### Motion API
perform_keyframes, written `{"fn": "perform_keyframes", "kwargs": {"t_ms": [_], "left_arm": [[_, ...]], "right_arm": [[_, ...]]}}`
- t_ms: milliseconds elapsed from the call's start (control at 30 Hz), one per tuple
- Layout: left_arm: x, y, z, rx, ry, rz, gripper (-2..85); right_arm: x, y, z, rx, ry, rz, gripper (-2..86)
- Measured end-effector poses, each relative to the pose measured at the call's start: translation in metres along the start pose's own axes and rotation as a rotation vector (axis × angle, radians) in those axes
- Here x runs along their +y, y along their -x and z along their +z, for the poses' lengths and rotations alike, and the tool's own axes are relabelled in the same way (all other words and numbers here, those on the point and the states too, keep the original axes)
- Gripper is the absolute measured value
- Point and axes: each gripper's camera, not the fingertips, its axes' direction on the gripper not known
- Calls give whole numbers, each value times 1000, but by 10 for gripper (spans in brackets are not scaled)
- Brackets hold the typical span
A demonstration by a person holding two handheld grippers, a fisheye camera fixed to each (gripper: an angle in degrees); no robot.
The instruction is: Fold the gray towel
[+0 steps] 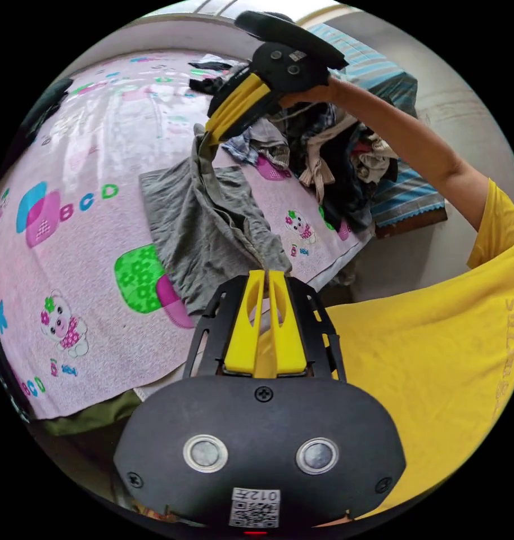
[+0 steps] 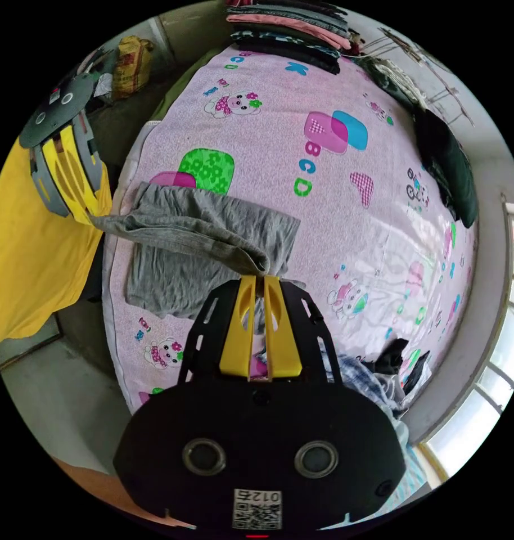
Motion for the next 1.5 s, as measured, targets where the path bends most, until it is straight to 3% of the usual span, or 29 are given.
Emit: {"fn": "perform_keyframes", "kwargs": {"t_ms": [300, 700, 867, 1100, 1367, 1500], "left_arm": [[-10, 14, 201, -41, 186, 47, -1], [8, 63, 356, -123, 272, 108, -1], [23, 91, 395, -157, 298, 99, -1], [53, 108, 368, -183, 193, 125, 0], [63, 163, 480, -183, 410, 172, 7], [76, 164, 487, -180, 452, 291, 13]], "right_arm": [[85, 39, -4, -40, -50, 144, 22], [154, 65, -55, -40, -116, 238, 24], [185, 77, -86, -33, -162, 328, 24], [226, 90, -173, 25, -308, 346, 26], [251, 87, -142, -146, -83, 454, 62], [275, 89, -154, -112, -43, 547, 84]]}}
